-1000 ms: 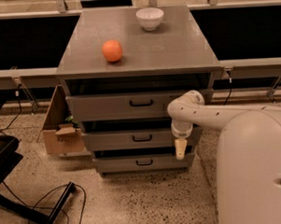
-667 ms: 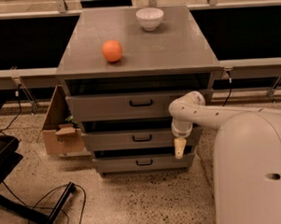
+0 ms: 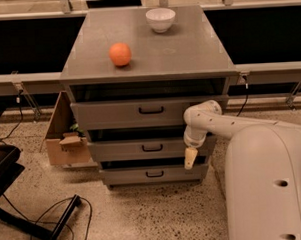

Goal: Open middle drawer

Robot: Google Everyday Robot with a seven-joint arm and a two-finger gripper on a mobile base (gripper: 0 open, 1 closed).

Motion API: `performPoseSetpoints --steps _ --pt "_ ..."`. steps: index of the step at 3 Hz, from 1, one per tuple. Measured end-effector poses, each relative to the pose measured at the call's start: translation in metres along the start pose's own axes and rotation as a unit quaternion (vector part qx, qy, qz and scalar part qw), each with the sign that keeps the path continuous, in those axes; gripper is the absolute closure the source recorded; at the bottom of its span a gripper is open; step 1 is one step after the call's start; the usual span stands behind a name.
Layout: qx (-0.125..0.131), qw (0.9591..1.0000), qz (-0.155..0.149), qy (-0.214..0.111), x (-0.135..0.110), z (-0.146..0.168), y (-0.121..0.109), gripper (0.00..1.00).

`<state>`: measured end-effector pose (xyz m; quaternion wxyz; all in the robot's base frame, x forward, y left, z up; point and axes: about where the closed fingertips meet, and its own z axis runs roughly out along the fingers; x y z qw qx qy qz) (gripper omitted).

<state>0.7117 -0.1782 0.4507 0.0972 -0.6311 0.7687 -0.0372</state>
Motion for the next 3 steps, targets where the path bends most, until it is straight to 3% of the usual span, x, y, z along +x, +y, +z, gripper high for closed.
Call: performPoseSetpoints --steps 1,2,3 --pt "-0.010 0.9997 0.019 -0.008 -0.0025 0.0176 0.0046 0.02" --pt "-0.013 0.9996 0.023 -0.009 -0.0036 0.0254 0.0065 0.25" --pt "-0.013 0.9994 0.031 0.004 0.0046 0.0217 0.0133 0.56"
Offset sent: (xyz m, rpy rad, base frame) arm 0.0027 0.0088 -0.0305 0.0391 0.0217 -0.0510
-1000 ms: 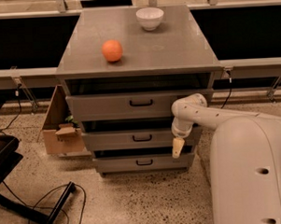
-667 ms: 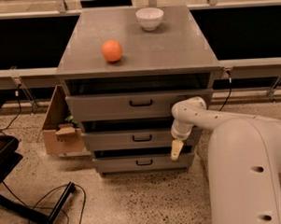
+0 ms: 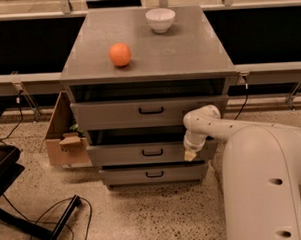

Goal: Open middle drawer

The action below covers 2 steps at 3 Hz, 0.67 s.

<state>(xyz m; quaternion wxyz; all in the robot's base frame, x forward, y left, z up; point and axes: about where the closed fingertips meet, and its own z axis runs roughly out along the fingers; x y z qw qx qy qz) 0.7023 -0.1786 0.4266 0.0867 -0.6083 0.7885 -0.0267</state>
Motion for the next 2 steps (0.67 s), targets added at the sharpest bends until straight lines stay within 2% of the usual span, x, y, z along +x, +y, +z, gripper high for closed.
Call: performPoseSetpoints --steps 1,2 --pt "0.000 1.0000 0.000 0.000 -0.0006 -0.0063 -0.0018 0.79" --pt "0.000 1.0000 0.000 0.000 -0.0012 -0.0116 -0.0026 0.76"
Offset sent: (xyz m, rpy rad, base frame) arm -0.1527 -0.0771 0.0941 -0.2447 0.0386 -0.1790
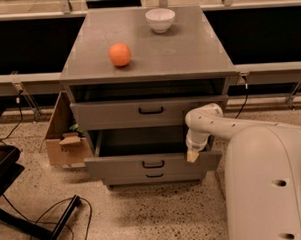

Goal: Open middle drawer

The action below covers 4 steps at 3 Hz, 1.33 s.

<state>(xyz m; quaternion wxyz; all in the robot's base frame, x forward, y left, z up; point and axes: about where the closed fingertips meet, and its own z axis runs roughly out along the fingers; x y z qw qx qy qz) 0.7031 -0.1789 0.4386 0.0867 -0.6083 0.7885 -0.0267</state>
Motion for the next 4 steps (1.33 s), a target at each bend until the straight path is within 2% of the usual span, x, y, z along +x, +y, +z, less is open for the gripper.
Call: performPoseSetpoints --steps 2,3,4 --pt "0.000 1.0000 0.000 0.000 0.0000 -0.0005 0.0000 0.29" --pt "0.000 1.0000 0.000 0.000 0.0000 -0.0004 0.0000 0.00" --pt "0.000 1.0000 0.000 0.000 0.0000 -0.0004 0.0000 0.00"
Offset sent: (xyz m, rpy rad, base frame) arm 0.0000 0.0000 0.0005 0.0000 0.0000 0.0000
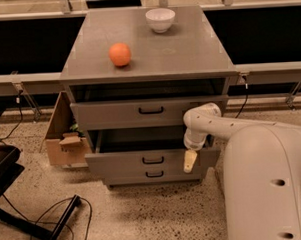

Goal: Open middle drawer

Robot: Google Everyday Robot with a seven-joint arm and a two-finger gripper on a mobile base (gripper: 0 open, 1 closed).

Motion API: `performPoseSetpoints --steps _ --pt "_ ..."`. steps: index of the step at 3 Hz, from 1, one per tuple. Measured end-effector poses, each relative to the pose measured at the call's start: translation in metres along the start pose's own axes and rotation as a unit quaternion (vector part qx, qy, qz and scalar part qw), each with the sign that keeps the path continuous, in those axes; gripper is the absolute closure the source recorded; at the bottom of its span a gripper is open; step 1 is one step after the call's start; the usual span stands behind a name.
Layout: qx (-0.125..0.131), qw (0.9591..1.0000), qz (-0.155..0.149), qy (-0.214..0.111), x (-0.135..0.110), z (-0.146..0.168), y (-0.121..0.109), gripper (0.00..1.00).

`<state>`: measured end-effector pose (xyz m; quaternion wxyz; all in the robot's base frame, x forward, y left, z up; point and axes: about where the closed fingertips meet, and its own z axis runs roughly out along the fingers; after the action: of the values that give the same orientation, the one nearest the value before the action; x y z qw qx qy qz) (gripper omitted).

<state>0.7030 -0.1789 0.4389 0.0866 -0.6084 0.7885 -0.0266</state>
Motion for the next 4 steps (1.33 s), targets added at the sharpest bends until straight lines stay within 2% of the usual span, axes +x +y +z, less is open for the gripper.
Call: performPoseSetpoints --steps 1,2,3,4 --pt "-0.006 1.0000 0.001 -0.007 0.000 0.003 0.003 0.02" --pt "-0.030 0.9995 -0.006 0.010 0.011 0.012 0.040 0.26" --pt "-0.039 0.9991 -0.005 0.017 0.018 0.008 0.053 0.49" --pt "-0.039 0.9991 -0.005 0.017 0.018 0.002 0.052 0.72"
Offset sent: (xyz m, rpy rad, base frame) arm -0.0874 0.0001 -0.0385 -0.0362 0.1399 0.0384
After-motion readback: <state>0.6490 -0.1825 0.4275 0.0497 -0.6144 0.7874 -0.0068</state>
